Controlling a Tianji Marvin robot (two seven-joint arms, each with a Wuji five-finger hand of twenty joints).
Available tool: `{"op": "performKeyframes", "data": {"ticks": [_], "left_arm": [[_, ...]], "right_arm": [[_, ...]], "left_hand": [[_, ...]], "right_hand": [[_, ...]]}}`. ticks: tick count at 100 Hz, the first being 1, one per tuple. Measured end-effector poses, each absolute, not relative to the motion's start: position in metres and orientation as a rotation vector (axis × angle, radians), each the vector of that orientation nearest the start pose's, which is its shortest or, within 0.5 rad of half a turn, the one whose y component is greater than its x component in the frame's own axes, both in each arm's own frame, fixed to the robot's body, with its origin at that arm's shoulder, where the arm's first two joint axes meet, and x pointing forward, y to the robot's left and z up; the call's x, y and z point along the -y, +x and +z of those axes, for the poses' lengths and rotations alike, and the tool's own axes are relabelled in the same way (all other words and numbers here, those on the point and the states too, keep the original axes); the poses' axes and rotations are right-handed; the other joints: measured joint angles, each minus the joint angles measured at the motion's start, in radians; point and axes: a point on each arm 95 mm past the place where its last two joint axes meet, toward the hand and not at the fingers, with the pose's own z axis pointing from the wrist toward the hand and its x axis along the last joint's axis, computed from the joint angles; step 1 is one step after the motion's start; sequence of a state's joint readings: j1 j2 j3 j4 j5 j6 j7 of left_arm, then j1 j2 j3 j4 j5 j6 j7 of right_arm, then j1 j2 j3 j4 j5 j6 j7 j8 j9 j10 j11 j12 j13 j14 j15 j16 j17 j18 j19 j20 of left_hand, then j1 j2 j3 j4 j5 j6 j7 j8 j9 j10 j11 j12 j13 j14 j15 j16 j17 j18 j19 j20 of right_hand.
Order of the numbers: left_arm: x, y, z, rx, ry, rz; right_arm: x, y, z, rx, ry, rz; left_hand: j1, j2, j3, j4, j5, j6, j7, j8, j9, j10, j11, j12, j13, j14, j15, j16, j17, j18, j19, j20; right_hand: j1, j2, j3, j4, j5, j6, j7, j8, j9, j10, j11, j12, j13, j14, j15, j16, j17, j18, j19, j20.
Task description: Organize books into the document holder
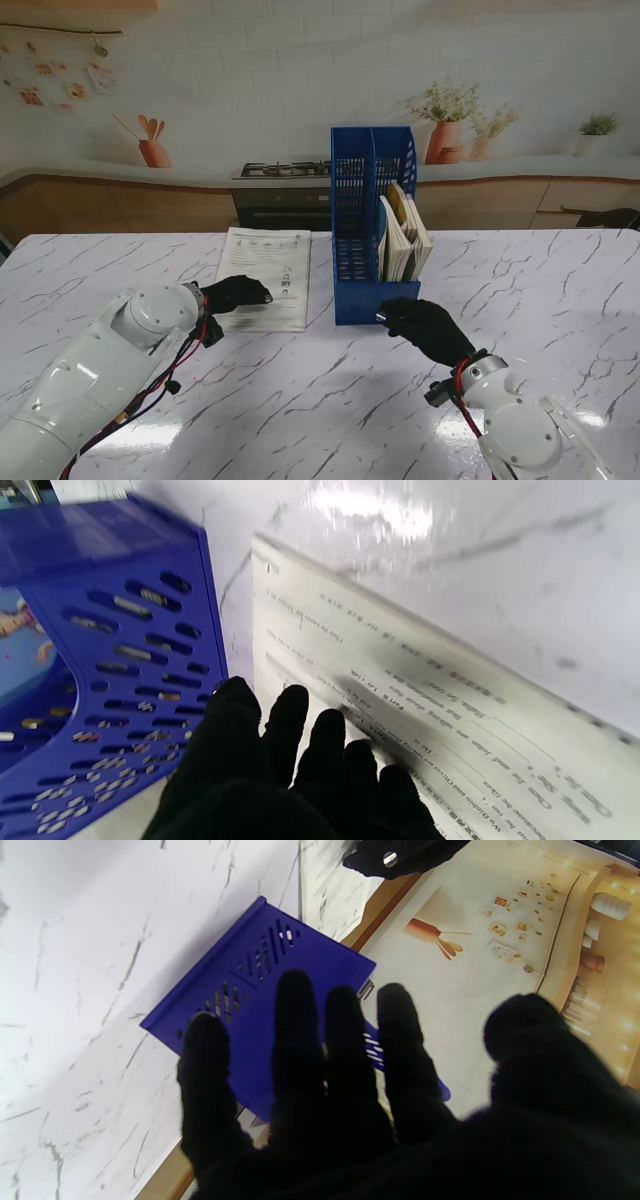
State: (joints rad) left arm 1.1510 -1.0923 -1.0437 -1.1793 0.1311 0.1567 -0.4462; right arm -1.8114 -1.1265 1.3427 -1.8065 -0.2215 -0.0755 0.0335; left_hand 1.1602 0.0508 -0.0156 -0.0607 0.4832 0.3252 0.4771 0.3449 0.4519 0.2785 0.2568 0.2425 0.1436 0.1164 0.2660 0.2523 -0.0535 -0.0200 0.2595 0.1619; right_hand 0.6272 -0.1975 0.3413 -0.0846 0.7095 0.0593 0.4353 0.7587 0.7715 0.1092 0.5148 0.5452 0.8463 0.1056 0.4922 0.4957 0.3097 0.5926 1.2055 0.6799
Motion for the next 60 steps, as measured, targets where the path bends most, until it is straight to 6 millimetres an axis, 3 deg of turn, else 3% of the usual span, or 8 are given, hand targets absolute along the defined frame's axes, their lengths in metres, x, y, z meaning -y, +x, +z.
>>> {"op": "performKeyframes", "data": {"ticks": [24,60], "left_arm": [[-0.016,0.472,-0.345,-1.562,-2.386,-1.411],[-0.016,0.409,-0.345,-1.577,-2.488,-1.416]], "right_arm": [[0.002,0.338,-0.318,1.118,-2.137,-2.214],[0.002,0.334,-0.319,1.154,-2.122,-2.180]], "left_hand": [[0.001,0.024,-0.010,0.000,0.015,0.009,-0.012,-0.001,0.006,0.002,0.000,0.000,-0.001,-0.010,0.000,0.000,-0.001,-0.014,-0.002,-0.001],[0.034,0.024,-0.022,0.000,0.048,0.010,0.011,0.014,0.046,0.006,0.000,0.000,0.025,-0.019,0.062,0.016,-0.001,-0.040,0.000,-0.001]], "right_hand": [[0.000,0.001,0.000,0.000,0.000,0.000,0.000,0.000,-0.001,0.000,0.000,0.000,-0.001,0.000,0.000,0.000,-0.001,0.000,-0.008,-0.011],[0.000,0.002,-0.003,0.000,0.000,0.000,0.000,0.000,-0.001,0.000,0.000,-0.009,-0.001,0.000,0.000,0.000,-0.003,0.000,-0.009,-0.013]]}}
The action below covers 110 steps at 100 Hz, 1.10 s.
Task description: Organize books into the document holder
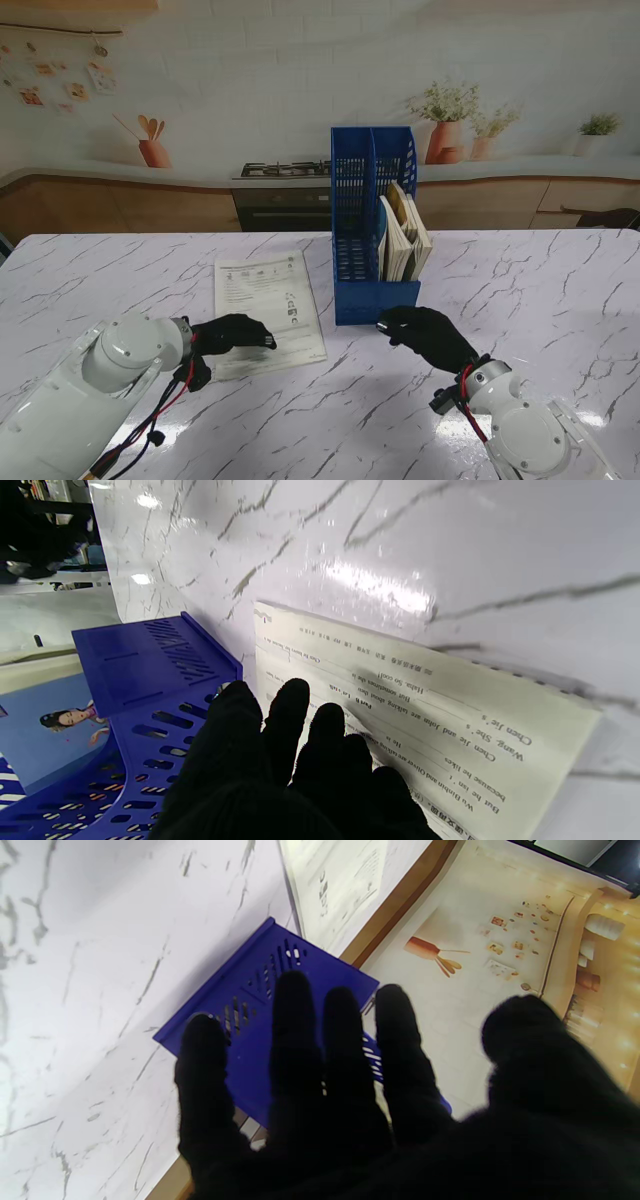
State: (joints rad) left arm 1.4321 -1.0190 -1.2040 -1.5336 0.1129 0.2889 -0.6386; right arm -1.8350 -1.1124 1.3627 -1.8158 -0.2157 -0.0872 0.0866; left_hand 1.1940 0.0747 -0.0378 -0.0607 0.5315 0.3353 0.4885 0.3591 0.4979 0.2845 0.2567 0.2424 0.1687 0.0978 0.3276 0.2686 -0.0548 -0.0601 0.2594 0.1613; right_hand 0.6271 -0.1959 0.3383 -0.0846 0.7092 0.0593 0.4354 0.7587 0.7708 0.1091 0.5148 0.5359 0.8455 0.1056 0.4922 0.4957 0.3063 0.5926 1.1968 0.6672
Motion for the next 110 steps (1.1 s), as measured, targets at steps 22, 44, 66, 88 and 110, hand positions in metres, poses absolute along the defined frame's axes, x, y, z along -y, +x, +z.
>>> {"op": "performKeyframes", "data": {"ticks": [22,44,66,88,110], "left_arm": [[-0.016,0.367,-0.343,-1.529,-2.556,-1.506],[-0.020,0.358,-0.337,-1.248,-2.499,-1.660],[-0.025,0.392,-0.329,-1.141,-2.381,-1.720],[-0.036,0.450,-0.326,-1.115,-2.349,-1.687],[-0.036,0.492,-0.341,-1.139,-2.231,-1.664]], "right_arm": [[0.003,0.332,-0.320,1.167,-2.120,-2.163],[0.004,0.331,-0.320,1.165,-2.127,-2.164],[0.004,0.332,-0.320,1.165,-2.129,-2.165],[0.005,0.334,-0.321,1.160,-2.136,-2.150],[0.007,0.339,-0.322,1.144,-2.143,-2.133]], "left_hand": [[0.000,0.000,0.000,0.000,0.001,0.000,0.000,0.001,0.009,0.001,0.000,0.000,0.044,0.080,0.013,0.002,0.023,0.077,0.079,0.030],[-0.104,-0.001,0.003,0.000,0.020,-0.026,-0.004,0.024,0.023,-0.009,0.001,0.000,0.092,0.124,0.021,0.033,0.037,0.123,0.173,0.079],[-0.165,-0.003,0.014,0.000,0.012,-0.052,-0.020,0.025,0.022,-0.021,0.001,0.000,0.107,0.140,0.014,0.048,0.028,0.142,0.207,0.097],[-0.215,-0.040,0.017,0.011,-0.036,-0.064,-0.062,0.023,0.000,-0.042,0.001,0.000,0.091,0.140,-0.025,0.054,0.026,0.143,0.174,0.069],[-0.192,-0.025,0.036,0.011,-0.059,-0.084,-0.089,-0.004,-0.036,-0.070,-0.002,-0.001,0.052,0.073,-0.063,0.054,0.029,0.083,0.031,0.036]], "right_hand": [[0.000,0.000,-0.003,0.000,0.000,0.000,0.000,0.000,0.000,0.000,0.000,0.000,0.000,0.000,0.000,0.000,-0.001,0.000,-0.001,-0.008],[0.000,0.000,-0.004,0.000,0.000,0.000,0.000,0.000,0.000,0.000,0.000,0.000,0.000,0.000,0.000,0.000,-0.001,0.000,-0.001,-0.008],[0.000,0.000,-0.004,0.000,0.000,0.000,0.000,0.000,0.000,0.000,0.000,0.000,0.000,0.000,0.000,0.000,-0.002,0.000,-0.001,-0.009],[0.000,0.007,-0.004,0.000,0.000,0.000,0.000,0.000,0.000,0.000,0.000,0.000,0.000,0.000,0.000,0.000,-0.007,0.000,-0.001,-0.010],[0.000,0.013,-0.005,0.000,0.000,0.000,0.000,0.000,0.000,0.000,0.000,0.000,0.000,0.000,0.000,0.000,-0.011,0.000,-0.001,-0.010]]}}
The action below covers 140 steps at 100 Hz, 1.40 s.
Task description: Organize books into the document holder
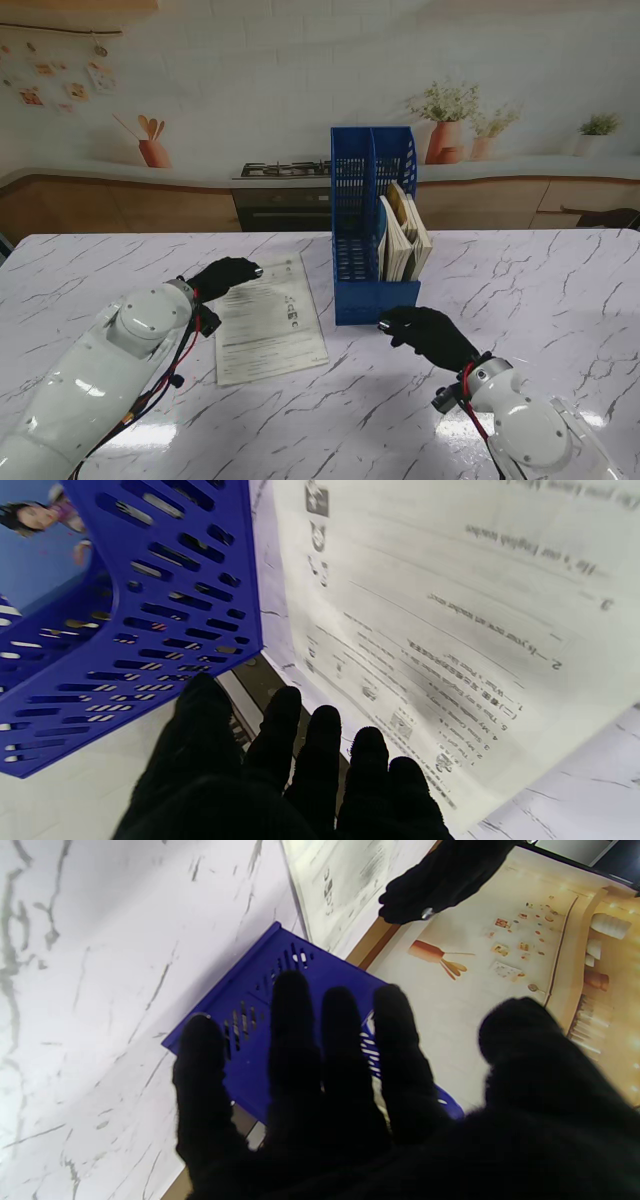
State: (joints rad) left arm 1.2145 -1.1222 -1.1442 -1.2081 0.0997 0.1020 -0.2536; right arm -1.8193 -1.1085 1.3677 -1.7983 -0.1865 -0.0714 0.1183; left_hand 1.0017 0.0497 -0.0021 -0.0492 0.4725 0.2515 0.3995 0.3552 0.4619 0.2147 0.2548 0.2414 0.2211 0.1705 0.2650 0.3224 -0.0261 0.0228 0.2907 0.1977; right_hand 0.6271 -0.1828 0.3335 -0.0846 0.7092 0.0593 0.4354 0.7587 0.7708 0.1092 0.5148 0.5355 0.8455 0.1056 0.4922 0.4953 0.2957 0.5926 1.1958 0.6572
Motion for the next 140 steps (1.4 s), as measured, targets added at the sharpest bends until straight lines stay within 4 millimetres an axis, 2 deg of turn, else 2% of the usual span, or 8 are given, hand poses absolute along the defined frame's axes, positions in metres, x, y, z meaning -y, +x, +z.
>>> {"op": "performKeyframes", "data": {"ticks": [15,20,33,42,50,81,122,140], "left_arm": [[-0.033,0.503,-0.357,-1.212,-2.311,-1.538],[-0.031,0.501,-0.358,-1.252,-2.376,-1.491],[-0.026,0.494,-0.352,-1.317,-2.426,-1.437],[-0.021,0.485,-0.350,-1.377,-2.440,-1.416],[-0.018,0.474,-0.350,-1.470,-2.464,-1.379],[-0.007,0.421,-0.351,-1.597,-2.431,-1.381],[-0.004,0.367,-0.350,-1.680,-2.469,-1.392],[0.001,0.353,-0.347,-1.652,-2.477,-1.477]], "right_arm": [[0.007,0.339,-0.323,1.136,-2.141,-2.126],[0.007,0.339,-0.323,1.137,-2.140,-2.125],[0.007,0.339,-0.323,1.144,-2.134,-2.113],[0.007,0.338,-0.324,1.147,-2.129,-2.102],[0.008,0.338,-0.324,1.148,-2.123,-2.096],[0.011,0.334,-0.328,1.157,-2.130,-2.077],[0.013,0.332,-0.330,1.170,-2.133,-2.054],[0.014,0.331,-0.331,1.182,-2.133,-2.040]], "left_hand": [[0.113,0.049,-0.024,0.000,0.021,0.000,0.000,-0.024,0.000,-0.003,0.000,0.000,-0.026,-0.036,0.004,-0.010,0.004,-0.036,-0.057,-0.014],[0.140,0.049,-0.026,0.000,0.039,0.008,0.022,-0.024,0.002,-0.002,0.000,0.000,-0.065,-0.111,-0.007,-0.035,-0.019,-0.106,-0.112,-0.022],[0.159,0.049,-0.035,-0.012,0.045,0.011,0.027,-0.026,0.002,-0.002,0.000,0.000,-0.065,-0.123,-0.008,-0.042,-0.019,-0.117,-0.112,-0.023],[0.171,0.049,-0.035,-0.012,0.060,0.029,0.036,-0.026,0.017,0.000,0.000,0.000,-0.065,-0.128,-0.006,-0.044,-0.017,-0.118,-0.102,-0.023],[0.171,0.049,-0.036,-0.012,0.059,0.030,0.038,-0.026,0.025,-0.012,0.000,0.000,-0.079,-0.191,-0.010,-0.060,-0.030,-0.181,-0.107,-0.026],[0.181,0.049,-0.036,-0.012,0.107,0.031,0.074,-0.026,0.065,-0.015,0.007,0.000,-0.075,-0.210,0.012,-0.060,-0.027,-0.198,-0.108,-0.042],[0.181,0.049,-0.036,-0.013,0.158,0.030,0.114,-0.010,0.144,-0.013,0.013,0.000,-0.016,-0.193,0.070,-0.049,-0.011,-0.199,-0.112,-0.061],[0.181,0.049,-0.036,-0.013,0.156,0.025,0.115,0.003,0.153,0.006,0.013,0.000,0.036,-0.055,0.094,-0.042,0.010,-0.085,-0.055,-0.048]], "right_hand": [[0.000,0.001,-0.010,0.000,0.000,0.000,0.000,0.000,0.000,0.000,0.000,0.000,0.000,0.000,0.000,0.000,0.000,0.000,0.000,0.000],[0.000,0.001,-0.010,0.000,0.000,0.000,0.000,0.000,0.000,0.000,0.000,0.000,0.000,0.000,0.000,0.000,0.000,0.000,0.000,0.000],[0.000,0.001,-0.010,0.000,0.000,0.000,0.000,0.000,0.000,0.000,0.000,0.000,0.000,0.000,0.000,0.000,0.000,0.000,0.000,0.000],[0.000,0.001,-0.010,0.000,0.000,0.000,0.000,0.000,0.000,0.000,0.000,0.000,0.000,0.000,0.000,0.000,0.000,0.000,0.000,0.000],[0.000,0.002,-0.010,0.000,0.000,0.000,0.000,0.000,0.000,0.000,0.000,0.000,0.000,0.000,0.000,0.000,0.000,0.000,0.000,0.000],[0.000,0.002,-0.021,0.000,0.000,0.000,0.000,0.000,0.000,0.000,0.000,0.000,0.000,0.000,0.000,0.000,-0.001,0.000,0.000,-0.001],[0.000,0.012,-0.032,0.000,-0.001,0.000,0.000,0.000,-0.002,0.000,0.000,0.000,0.000,0.000,0.000,0.000,-0.010,0.000,-0.010,-0.015],[0.000,0.012,-0.042,0.000,-0.001,0.000,-0.007,0.000,-0.002,0.000,0.000,0.000,0.000,0.000,0.000,0.000,-0.011,0.000,-0.011,-0.015]]}}
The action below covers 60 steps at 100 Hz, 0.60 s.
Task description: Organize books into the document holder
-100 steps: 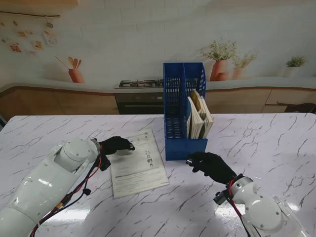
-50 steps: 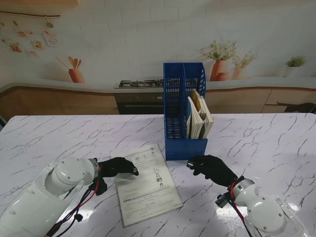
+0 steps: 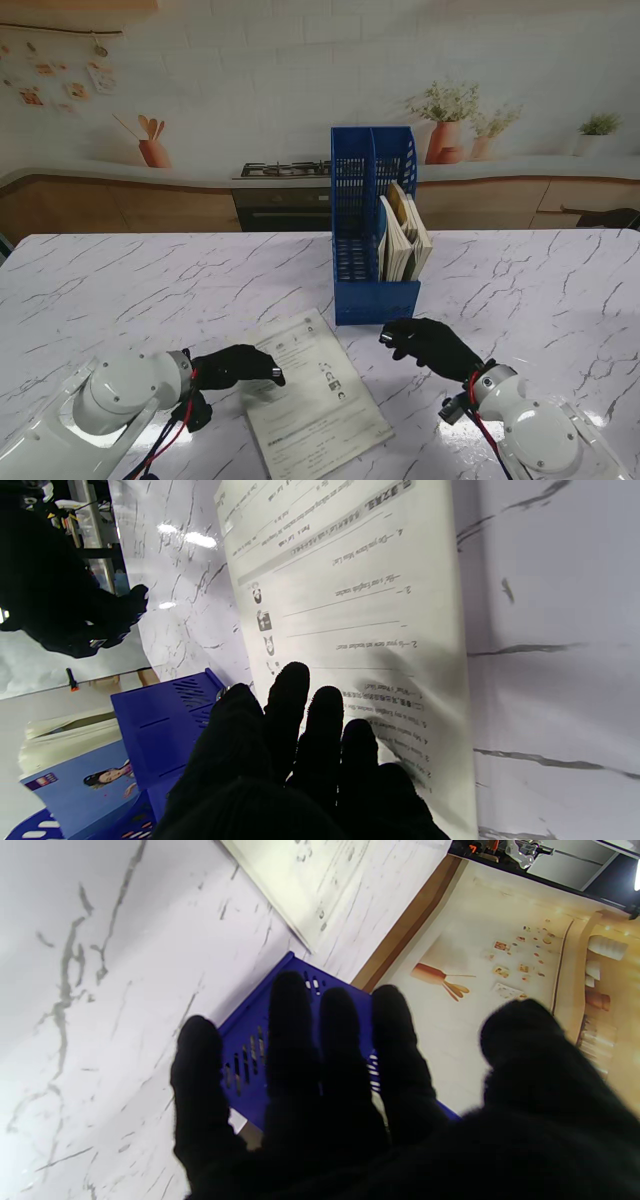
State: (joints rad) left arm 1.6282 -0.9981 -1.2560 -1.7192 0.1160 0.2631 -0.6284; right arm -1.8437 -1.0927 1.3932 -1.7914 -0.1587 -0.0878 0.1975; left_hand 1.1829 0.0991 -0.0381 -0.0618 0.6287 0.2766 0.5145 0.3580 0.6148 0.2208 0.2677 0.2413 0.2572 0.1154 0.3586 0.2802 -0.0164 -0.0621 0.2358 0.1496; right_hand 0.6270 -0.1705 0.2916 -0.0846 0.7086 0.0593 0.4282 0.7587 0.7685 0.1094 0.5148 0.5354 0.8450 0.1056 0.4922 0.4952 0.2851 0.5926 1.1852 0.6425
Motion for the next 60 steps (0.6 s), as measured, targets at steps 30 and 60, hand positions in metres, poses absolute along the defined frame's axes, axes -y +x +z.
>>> {"op": "performKeyframes", "data": {"ticks": [30,60], "left_arm": [[0.004,0.377,-0.340,-1.348,-2.331,-1.664],[0.016,0.430,-0.350,-1.390,-2.342,-1.654]], "right_arm": [[0.015,0.331,-0.332,1.180,-2.137,-2.039],[0.015,0.333,-0.333,1.171,-2.148,-2.025]], "left_hand": [[-0.075,-0.004,0.002,0.000,-0.036,-0.018,-0.022,0.014,-0.025,0.000,0.001,0.001,0.041,0.109,-0.002,0.054,-0.003,0.122,0.205,0.109],[-0.083,-0.015,0.003,0.000,-0.040,-0.017,-0.026,0.014,-0.026,0.001,0.001,0.001,0.040,0.109,-0.011,0.055,-0.007,0.121,0.206,0.100]], "right_hand": [[0.000,0.000,-0.010,0.000,0.000,0.000,0.000,0.000,0.000,0.000,0.000,0.000,0.000,0.000,0.000,0.000,0.000,0.000,0.000,0.000],[0.000,0.000,-0.010,0.000,0.000,0.000,0.000,0.000,0.000,0.000,0.000,0.000,0.000,0.000,0.000,0.000,0.000,0.000,0.000,0.000]]}}
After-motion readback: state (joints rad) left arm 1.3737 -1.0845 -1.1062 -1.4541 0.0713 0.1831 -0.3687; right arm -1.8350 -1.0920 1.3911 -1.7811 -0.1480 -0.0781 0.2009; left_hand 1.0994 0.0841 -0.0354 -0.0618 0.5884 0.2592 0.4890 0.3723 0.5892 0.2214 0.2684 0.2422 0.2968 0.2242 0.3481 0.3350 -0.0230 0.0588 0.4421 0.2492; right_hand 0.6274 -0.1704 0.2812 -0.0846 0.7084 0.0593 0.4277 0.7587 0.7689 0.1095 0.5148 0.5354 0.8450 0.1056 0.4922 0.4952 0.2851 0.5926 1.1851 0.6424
